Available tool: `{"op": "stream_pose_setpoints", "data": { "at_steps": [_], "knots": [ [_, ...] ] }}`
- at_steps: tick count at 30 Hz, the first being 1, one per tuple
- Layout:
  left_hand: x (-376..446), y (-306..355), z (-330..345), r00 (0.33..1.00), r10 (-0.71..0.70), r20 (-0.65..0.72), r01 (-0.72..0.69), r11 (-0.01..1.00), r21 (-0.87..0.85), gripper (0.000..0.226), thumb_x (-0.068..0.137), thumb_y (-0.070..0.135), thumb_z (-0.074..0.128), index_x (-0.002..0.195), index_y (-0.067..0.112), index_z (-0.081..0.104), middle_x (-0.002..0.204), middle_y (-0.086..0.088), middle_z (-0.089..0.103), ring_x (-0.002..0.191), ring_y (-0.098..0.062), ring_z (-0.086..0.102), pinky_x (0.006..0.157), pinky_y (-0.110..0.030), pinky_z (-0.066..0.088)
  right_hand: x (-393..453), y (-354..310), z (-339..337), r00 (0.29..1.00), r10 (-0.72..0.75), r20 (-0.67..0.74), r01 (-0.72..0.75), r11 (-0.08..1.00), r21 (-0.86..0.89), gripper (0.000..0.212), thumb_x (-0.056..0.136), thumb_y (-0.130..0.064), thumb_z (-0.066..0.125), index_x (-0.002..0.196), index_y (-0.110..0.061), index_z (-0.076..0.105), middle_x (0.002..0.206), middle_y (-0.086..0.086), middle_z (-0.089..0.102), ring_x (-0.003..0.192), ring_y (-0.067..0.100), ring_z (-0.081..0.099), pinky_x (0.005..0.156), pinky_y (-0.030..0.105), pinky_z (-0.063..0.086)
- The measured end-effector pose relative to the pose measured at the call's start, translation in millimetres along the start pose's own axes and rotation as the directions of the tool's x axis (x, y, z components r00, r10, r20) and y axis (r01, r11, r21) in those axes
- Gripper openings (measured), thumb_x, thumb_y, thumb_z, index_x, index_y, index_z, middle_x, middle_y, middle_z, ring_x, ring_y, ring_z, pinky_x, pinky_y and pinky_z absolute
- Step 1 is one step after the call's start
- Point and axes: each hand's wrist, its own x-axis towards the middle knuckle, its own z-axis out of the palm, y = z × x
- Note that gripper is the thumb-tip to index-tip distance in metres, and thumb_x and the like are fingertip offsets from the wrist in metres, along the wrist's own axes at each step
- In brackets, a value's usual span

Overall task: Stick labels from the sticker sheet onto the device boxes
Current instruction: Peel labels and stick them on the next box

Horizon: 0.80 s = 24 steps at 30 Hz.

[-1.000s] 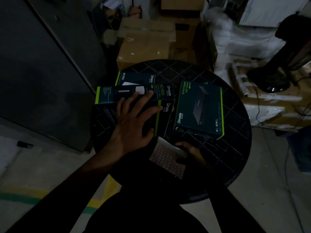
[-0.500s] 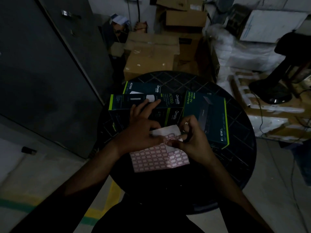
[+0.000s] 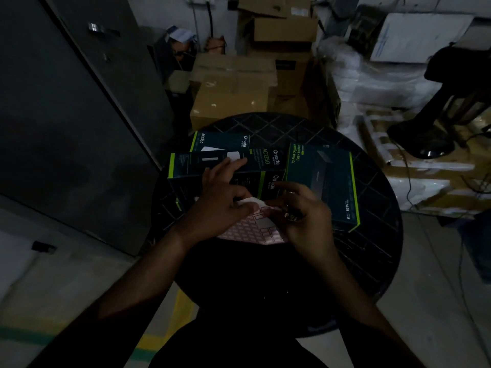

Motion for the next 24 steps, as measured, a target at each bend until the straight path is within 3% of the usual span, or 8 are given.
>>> {"op": "stream_pose_setpoints", "data": {
  "at_steps": [3,7,13,18,20,24],
  "knots": [
    [0.8,3.5,-0.7,1.000,-0.013,-0.020,0.012,1.000,-0.014,0.017,0.086,0.035,0.072,0.071,0.029,0.066,0.153,0.019,0.021,0.150,-0.017,0.001,0.117,-0.061,0.004,-0.5,-0.2,0.8,0.996,-0.067,-0.064,0.062,0.996,-0.064,0.007,0.082,-0.011,0.081,0.088,-0.012,0.078,0.130,0.000,0.064,0.109,0.011,0.066,0.080,0.032,0.060],
    [1.7,5.8,-1.7,1.000,-0.005,-0.014,0.005,1.000,-0.011,0.015,0.080,0.047,0.062,0.067,0.044,0.054,0.160,0.009,0.024,0.150,-0.020,0.002,0.117,-0.061,0.007,1.3,-2.5,0.0,0.999,-0.024,-0.037,0.022,0.998,-0.060,0.005,0.085,-0.014,0.077,0.089,-0.015,0.075,0.131,-0.006,0.063,0.116,0.008,0.063,0.082,0.037,0.060],
    [1.9,1.3,-0.2,0.999,0.003,-0.038,-0.003,1.000,-0.004,0.020,0.080,0.045,0.064,0.073,0.027,0.068,0.151,0.019,0.021,0.146,-0.013,0.004,0.116,-0.061,0.010,3.5,-6.7,-3.3,0.994,0.101,0.037,-0.103,0.993,0.059,0.006,0.090,-0.013,0.072,0.088,-0.016,0.067,0.127,-0.011,0.062,0.119,-0.004,0.056,0.091,0.027,0.052],
    [1.8,1.0,0.8,0.999,-0.003,-0.047,0.002,1.000,-0.019,0.029,0.079,0.047,0.062,0.079,0.022,0.074,0.151,0.021,0.021,0.142,-0.005,0.003,0.117,-0.059,0.013,2.3,-7.1,0.0,0.995,0.071,0.067,-0.067,0.996,-0.062,0.017,0.086,-0.027,0.077,0.098,-0.019,0.069,0.135,-0.009,0.055,0.116,-0.009,0.052,0.090,0.007,0.044],
    [1.6,1.7,1.2,0.999,-0.005,-0.039,0.005,1.000,-0.005,0.026,0.080,0.047,0.064,0.076,0.023,0.073,0.151,0.021,0.021,0.144,-0.006,0.003,0.117,-0.060,0.011,1.8,-7.6,1.8,0.999,0.032,0.007,-0.031,0.995,-0.093,0.013,0.085,-0.025,0.078,0.093,-0.018,0.072,0.136,-0.007,0.055,0.114,-0.011,0.051,0.087,0.011,0.048],
    [1.0,6.4,0.7,0.999,-0.025,-0.038,0.024,1.000,-0.016,0.018,0.086,0.036,0.072,0.070,0.030,0.066,0.151,0.019,0.022,0.148,-0.014,0.005,0.117,-0.059,0.007,0.4,-8.5,3.1,0.997,-0.045,-0.066,0.033,0.984,-0.174,0.010,0.085,-0.025,0.078,0.090,-0.016,0.077,0.137,-0.003,0.057,0.110,0.011,0.061,0.080,0.032,0.058]
  ]
}}
